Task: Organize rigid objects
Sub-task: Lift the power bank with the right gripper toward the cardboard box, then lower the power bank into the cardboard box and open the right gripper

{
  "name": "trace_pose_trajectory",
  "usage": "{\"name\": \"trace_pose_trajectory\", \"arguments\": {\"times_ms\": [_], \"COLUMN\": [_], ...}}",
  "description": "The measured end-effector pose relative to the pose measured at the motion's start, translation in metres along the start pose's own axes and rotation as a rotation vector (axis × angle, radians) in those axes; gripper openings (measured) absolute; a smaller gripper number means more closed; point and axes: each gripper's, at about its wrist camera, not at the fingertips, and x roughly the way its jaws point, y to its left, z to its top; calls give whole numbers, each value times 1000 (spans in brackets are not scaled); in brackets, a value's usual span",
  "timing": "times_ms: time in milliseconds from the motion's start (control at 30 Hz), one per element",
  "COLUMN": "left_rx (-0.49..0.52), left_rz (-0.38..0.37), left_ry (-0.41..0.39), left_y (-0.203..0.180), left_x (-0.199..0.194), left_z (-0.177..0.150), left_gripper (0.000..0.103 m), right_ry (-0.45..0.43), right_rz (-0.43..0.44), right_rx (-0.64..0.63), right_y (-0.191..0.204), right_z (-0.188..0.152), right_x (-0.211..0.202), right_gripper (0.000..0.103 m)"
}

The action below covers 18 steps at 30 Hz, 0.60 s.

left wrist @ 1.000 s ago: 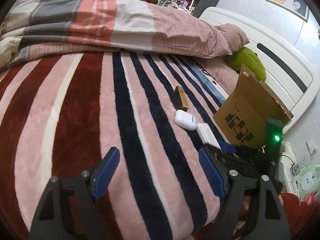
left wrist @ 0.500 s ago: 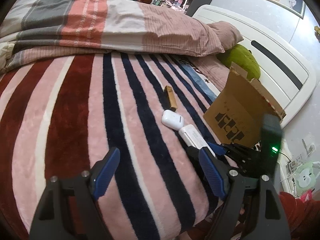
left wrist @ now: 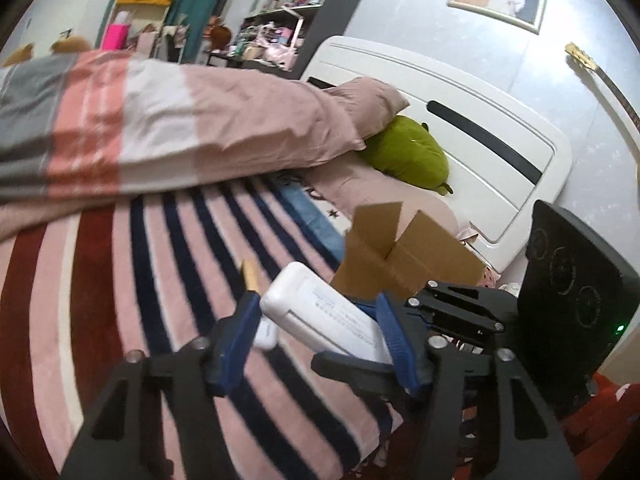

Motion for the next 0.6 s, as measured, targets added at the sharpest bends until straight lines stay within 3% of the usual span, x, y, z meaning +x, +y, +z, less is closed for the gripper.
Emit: {"name": "trace_pose_trajectory", "arguments": {"times_ms": [200,400,600], "left_rx": [40,69,99], "left_rz": [-50,-129,-142], "left_ry": [19,109,203], "left_y": [-37,-78,-103], "left_x": [40,104,157], "left_z": [33,56,64], "left_gripper": [39,39,39], "right_ry": [-17,24,113], "right_rz": [-40,-95,-108], "right_rx": [66,157,223], "right_y": [-54,-119,-165], "right_z": [-4,-23,-37], "right_x": [-31,-55,-58], "right_gripper": [31,31,31]}}
